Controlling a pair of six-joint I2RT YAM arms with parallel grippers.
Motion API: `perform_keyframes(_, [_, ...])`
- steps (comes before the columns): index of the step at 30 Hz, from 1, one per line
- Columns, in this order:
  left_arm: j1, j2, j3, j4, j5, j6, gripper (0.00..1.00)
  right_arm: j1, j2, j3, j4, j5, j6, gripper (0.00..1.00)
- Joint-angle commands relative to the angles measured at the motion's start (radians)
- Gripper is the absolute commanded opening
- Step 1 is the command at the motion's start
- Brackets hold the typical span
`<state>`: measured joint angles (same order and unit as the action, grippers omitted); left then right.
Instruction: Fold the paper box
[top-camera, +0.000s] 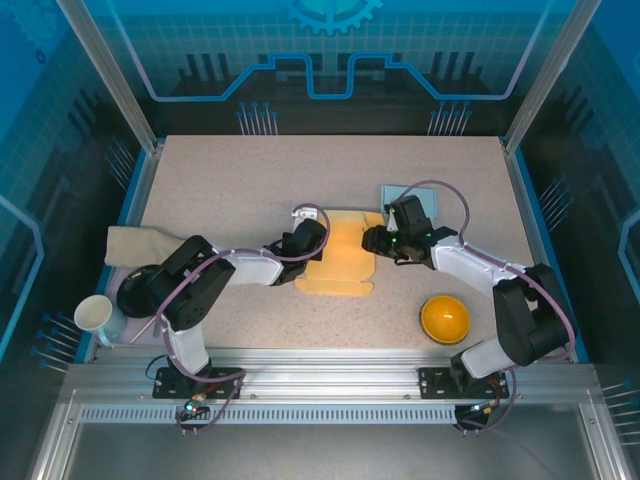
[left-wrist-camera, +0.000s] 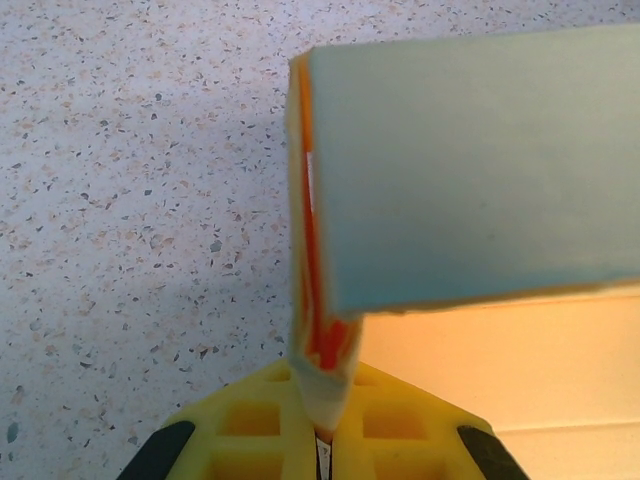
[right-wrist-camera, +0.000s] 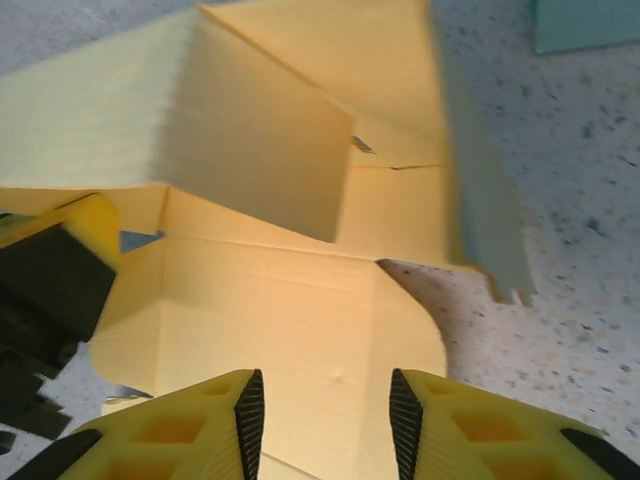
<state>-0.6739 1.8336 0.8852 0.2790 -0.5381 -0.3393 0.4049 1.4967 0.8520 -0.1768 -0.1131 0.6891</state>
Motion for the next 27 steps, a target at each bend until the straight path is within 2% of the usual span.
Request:
perform_keyframes(1, [0.013,0.058,-0.014,-0.182,0.031,-0.019,0.0,-0.038,0.036,0.018,0.079,0.005,0.005,0.39])
perform_keyframes(5, [0.014,0.058,-0.004,-0.205,0.031,-0.025,0.0,-0.065,0.083,0.042,0.12,0.016,-0.001,0.38])
perform_keyframes(16, [0.013,0.061,0.011,-0.233,0.035,-0.026,0.0,-0.118,0.23,0.068,0.177,0.032,0.108,0.38])
perform_keyframes(21, [0.013,0.059,0.021,-0.236,0.045,-0.021,0.0,-0.117,0.283,0.053,0.29,-0.023,0.148,0.38])
perform_keyframes(27, [0.014,0.059,0.026,-0.248,0.048,-0.028,0.0,-0.102,0.291,0.038,0.332,-0.064,0.148,0.36])
